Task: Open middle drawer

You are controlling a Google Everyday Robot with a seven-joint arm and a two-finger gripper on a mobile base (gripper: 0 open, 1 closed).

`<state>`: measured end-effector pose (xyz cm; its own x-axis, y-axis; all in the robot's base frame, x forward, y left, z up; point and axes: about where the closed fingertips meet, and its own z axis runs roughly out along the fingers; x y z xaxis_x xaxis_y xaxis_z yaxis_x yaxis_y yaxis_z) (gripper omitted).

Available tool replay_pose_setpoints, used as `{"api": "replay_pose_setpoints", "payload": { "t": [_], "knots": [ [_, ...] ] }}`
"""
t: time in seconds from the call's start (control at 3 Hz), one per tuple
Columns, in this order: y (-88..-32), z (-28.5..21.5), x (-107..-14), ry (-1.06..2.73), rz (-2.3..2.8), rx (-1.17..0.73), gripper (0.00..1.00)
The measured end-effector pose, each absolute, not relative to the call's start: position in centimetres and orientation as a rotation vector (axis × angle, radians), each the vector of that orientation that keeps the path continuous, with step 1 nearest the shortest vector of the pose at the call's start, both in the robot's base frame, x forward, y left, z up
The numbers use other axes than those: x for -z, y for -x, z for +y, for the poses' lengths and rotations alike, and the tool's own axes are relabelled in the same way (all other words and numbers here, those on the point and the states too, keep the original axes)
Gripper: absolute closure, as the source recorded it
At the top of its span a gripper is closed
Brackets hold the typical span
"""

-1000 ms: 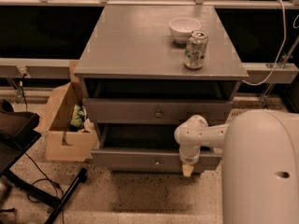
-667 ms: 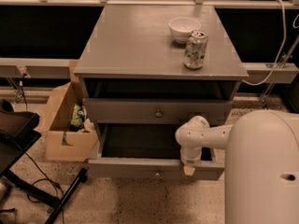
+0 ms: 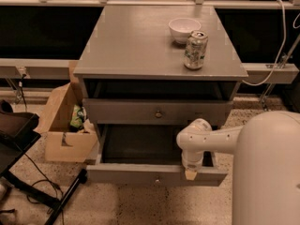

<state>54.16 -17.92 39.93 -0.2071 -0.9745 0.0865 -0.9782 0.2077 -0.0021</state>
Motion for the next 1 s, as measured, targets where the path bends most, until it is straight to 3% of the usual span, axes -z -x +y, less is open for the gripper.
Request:
{"api": "replay_pose_setpoints", "payload": {
  "t": [1.0],
  "knots": [
    [-49.4,-18.6,-41.4,-1.877,-2.387,-0.035,1.0]
  ]
}}
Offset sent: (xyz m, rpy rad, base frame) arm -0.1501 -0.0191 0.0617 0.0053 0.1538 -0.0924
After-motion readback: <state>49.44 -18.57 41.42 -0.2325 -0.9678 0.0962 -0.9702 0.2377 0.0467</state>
